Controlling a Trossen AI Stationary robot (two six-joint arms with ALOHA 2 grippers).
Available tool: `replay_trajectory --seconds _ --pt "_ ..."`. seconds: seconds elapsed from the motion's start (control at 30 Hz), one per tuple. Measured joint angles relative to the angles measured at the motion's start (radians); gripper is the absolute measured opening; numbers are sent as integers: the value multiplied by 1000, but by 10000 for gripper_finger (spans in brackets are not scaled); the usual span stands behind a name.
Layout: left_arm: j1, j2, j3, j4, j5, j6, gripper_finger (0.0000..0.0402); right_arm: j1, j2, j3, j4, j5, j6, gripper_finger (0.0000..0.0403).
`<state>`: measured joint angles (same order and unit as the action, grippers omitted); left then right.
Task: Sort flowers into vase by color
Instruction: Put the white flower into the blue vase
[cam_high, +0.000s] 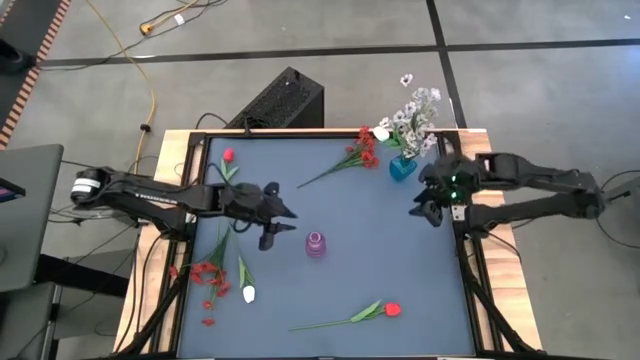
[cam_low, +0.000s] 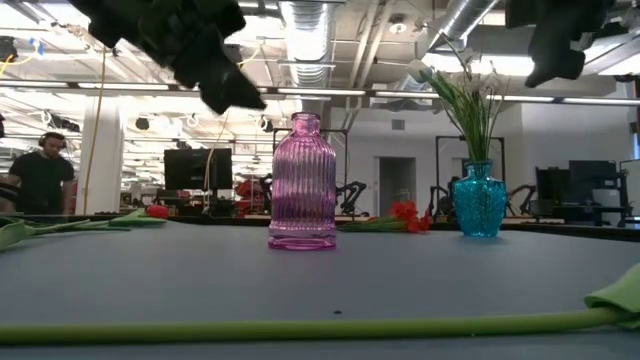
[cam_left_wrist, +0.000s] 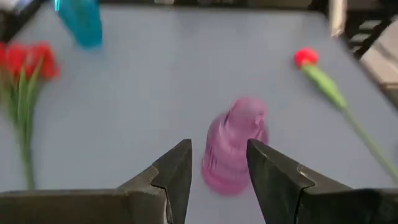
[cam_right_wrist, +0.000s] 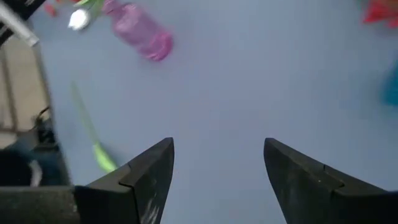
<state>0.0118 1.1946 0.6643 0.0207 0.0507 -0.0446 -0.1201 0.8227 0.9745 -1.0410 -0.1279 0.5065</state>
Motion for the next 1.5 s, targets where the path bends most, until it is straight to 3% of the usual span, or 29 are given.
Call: replay_trajectory --seconds 0.13,0.33,0.5,0.7,0.87,1.3,1.5 --pt "-32 3 0 -137 -74 -83 142 176 47 0 56 103 70 276" --pt "-53 3 72 -398 28 -36 142 380 153 0 163 246 79 276" --pt "-59 3 165 -680 27 106 142 463 260 0 248 285 52 276" --pt "-59 3 197 -860 -4 374 142 485 363 0 276 285 20 276" --pt "-60 28 151 -986 19 518 142 485 421 0 280 287 15 276" --pt "-110 230 83 -1011 -16 540 142 485 460 0 298 287 -71 276" --pt "-146 369 87 -989 -104 570 142 485 460 0 326 287 -71 276"
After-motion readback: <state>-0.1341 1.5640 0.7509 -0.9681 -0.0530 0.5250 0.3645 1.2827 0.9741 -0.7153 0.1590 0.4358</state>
